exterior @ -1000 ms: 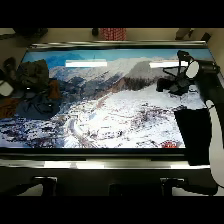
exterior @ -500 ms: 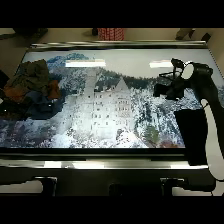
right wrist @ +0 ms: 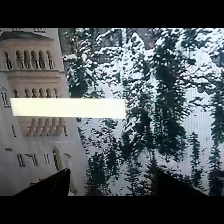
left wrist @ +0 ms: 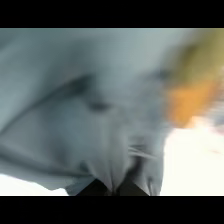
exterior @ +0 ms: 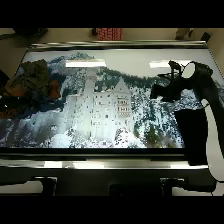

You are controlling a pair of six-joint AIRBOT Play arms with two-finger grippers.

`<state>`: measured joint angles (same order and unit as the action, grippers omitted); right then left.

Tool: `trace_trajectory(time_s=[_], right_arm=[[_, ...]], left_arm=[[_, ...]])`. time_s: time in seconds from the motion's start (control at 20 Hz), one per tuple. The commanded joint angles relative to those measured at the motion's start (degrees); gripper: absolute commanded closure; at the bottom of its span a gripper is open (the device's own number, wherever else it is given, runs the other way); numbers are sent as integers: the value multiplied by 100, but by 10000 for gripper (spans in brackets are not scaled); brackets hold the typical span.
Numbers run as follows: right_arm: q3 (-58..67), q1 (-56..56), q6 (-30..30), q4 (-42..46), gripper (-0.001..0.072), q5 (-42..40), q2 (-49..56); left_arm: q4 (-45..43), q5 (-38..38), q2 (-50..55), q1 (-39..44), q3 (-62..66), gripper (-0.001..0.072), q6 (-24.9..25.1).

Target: Fold the shirts.

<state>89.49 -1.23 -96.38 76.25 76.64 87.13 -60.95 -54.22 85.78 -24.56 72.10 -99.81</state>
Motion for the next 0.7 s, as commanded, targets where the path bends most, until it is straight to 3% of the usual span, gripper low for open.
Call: trace_trajectory(time_s=[0.0, 0.2, 0.35, 0.5, 0.65], right_arm=[[0, -2, 20, -22, 114, 339, -243], [0, -2, 11, 83, 114, 494, -896], [0, -2, 17, 96, 113, 946, -1362], [0, -2, 15, 96, 113, 1414, -1770], [0, -2, 15, 98, 112, 1641, -2109]], left_arm=[[442, -2, -1154, 326, 339, 680, 981], [378, 103, -3289, 1637, 214, 681, 1115], [378, 131, -4159, 3056, -146, 681, 898], [376, 142, -4052, 4264, -627, 681, 828], [378, 140, -3171, 4900, -922, 681, 833]])
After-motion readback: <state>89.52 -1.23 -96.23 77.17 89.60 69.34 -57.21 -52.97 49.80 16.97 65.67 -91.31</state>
